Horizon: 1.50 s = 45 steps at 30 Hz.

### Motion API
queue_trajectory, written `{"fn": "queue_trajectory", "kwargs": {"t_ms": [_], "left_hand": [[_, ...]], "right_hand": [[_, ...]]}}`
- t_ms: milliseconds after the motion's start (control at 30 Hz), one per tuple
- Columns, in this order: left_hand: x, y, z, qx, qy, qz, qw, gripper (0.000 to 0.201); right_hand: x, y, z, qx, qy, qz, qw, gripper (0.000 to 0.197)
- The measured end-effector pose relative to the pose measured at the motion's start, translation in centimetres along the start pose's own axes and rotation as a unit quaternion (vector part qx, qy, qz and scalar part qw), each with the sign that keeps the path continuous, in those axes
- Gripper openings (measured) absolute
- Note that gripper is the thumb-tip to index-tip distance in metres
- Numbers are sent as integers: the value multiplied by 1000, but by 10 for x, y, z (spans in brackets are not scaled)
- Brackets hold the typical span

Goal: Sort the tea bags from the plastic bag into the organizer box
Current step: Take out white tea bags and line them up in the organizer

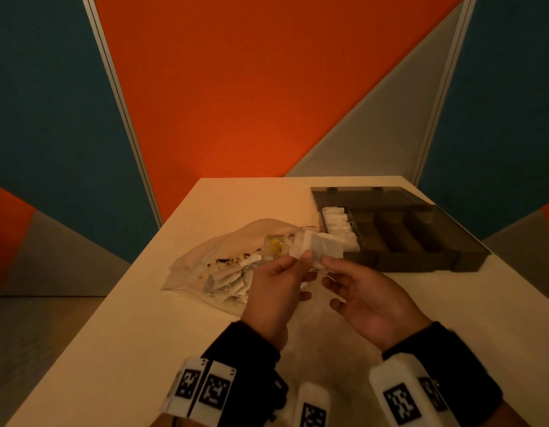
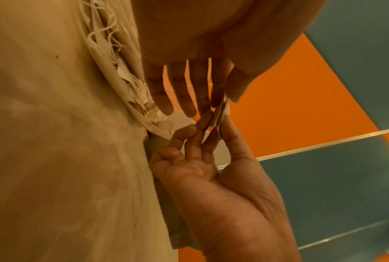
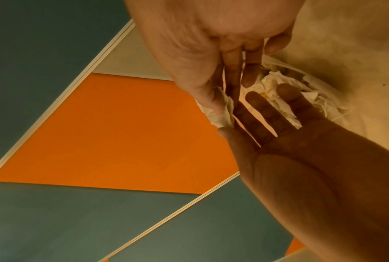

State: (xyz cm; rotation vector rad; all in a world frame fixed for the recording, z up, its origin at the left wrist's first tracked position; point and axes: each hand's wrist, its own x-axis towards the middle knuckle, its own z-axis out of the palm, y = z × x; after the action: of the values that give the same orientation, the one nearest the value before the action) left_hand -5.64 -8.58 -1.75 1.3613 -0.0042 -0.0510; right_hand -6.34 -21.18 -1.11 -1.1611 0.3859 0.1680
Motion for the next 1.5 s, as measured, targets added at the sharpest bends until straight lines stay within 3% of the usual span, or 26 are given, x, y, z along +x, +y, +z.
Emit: {"fn": "queue_trajectory", "kwargs": {"t_ms": [167,233,300,367,433,533,633,700,833,967,1067,1267,1500], "left_hand": [[2,0,-2,15,5,17,1000,23],[5,1,-5,36,8,27,999,24],[9,-1,-8,73,10,48,996,27],[11,-2,-10,111,13,90,990,33],[11,-1,-10,152,6,126,980,42],[7,3,-6,200,-19,153,967,30],[3,10,-4,235,-34,185,954,32],[3,13,-5,269,-37,197,942,38],[9,12,-9,298,-24,195,934,36],[16,10,-16,243,-15,146,959,19],[20,10,-27,228,4,129,965,10],[21,21,-41,222,7,105,969,13],[32,24,-48,221,22,34,974,17]], "right_hand": [[-4,0,3,-37,13,-19,999,31],[-9,-10,4,-85,52,-80,992,35],[-12,-28,5,-181,88,-169,965,37],[-12,-50,7,-332,67,-249,907,33],[-11,-70,10,-498,4,-297,815,32],[-7,-94,13,-645,-90,-313,691,39],[-2,-109,20,-717,-162,-278,618,28],[3,-115,24,-741,-187,-246,596,16],[7,-117,26,-752,-193,-223,589,8],[13,-130,19,-750,-176,-226,596,8],[24,-156,5,-733,-125,-232,627,6],[78,-204,-25,-701,-43,-228,674,10],[156,-200,-56,-732,-2,-170,660,6]]}}
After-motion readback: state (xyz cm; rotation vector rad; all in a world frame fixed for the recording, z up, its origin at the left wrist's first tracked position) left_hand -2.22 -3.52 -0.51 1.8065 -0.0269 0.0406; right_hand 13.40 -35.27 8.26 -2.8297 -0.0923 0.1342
